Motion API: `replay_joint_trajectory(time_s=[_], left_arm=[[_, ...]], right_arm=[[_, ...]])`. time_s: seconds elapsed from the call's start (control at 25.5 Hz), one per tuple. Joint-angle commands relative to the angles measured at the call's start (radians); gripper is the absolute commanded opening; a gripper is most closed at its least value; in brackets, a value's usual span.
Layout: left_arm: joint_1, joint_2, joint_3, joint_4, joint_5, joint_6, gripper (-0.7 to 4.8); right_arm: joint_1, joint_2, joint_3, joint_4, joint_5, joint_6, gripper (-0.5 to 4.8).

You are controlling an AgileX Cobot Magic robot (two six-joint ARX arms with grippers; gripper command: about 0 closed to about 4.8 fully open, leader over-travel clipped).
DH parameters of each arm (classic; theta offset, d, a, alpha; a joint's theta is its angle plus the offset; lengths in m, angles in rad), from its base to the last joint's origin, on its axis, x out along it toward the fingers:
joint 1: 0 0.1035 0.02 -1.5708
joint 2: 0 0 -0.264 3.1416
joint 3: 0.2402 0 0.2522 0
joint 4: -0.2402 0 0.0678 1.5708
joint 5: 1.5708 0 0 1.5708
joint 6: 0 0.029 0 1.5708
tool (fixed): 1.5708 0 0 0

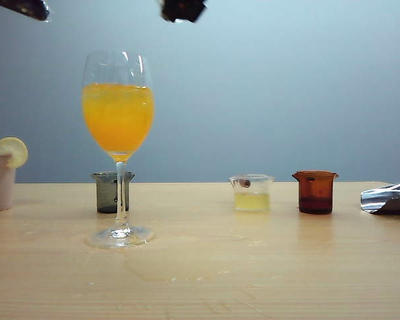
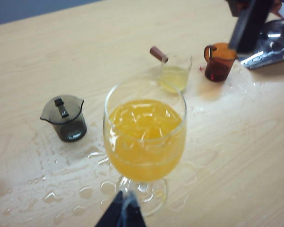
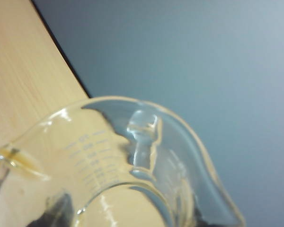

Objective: Pick up the second measuring cup from the left, pour the orange juice inside into the goblet, and finally put the measuring cup back in its original place.

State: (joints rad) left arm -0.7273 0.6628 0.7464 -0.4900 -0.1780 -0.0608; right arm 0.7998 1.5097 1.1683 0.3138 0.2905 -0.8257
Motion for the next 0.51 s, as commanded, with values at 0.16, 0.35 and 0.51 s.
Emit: replay_joint_trajectory(time_s=[0.16,0.35,0.51], left_arm=[[0.0,-0.001,0.006,0.065,-0.001,0.001,-0.05],[0.0,-0.001,0.006,0.125,0.008,0.001,-0.05],[0.0,-0.001,0.006,0.119,0.01,0.002,-0.05]], right_arm=[[-0.159,0.005,0.005,-0.049,-0.223,0.472,1.11],[-0.219,0.104,-0.037,0.06,-0.314,0.591,1.11],[-0.221,0.219,-0.074,0.196,-0.32,0.674,1.11]])
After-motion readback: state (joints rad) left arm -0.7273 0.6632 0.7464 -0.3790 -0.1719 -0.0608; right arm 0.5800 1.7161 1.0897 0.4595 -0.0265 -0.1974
